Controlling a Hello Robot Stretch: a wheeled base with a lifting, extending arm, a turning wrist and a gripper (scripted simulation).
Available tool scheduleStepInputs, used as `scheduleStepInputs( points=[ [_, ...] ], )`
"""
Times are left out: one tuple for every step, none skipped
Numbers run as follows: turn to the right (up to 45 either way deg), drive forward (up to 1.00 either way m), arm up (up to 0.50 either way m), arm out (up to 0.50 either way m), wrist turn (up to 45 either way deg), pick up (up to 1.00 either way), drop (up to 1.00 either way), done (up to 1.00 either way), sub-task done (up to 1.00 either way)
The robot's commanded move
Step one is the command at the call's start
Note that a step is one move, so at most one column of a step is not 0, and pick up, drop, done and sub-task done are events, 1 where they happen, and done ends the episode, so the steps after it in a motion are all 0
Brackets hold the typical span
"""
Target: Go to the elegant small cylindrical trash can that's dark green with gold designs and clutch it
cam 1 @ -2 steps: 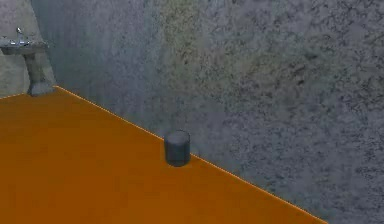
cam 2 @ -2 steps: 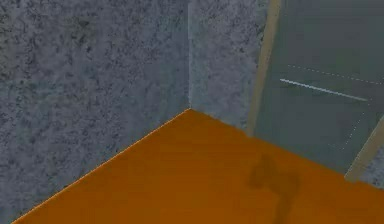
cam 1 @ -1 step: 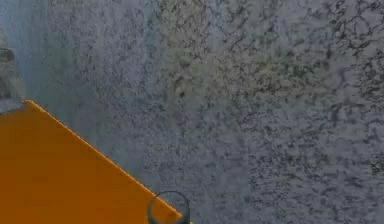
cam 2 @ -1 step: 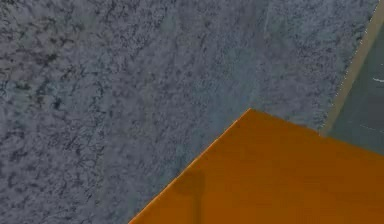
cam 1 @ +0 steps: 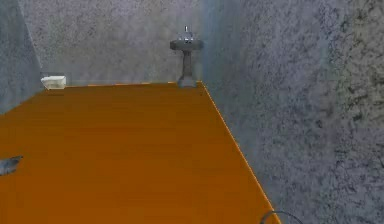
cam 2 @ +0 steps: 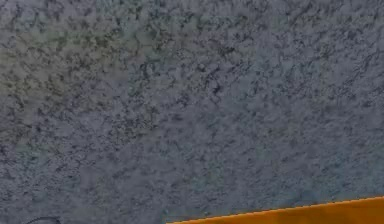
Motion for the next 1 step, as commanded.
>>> scheduleStepInputs(
  points=[
    [-45.0,0.0,0.0,0.0,0.0,0.0,0.0,0.0,0.0]
  ],
)
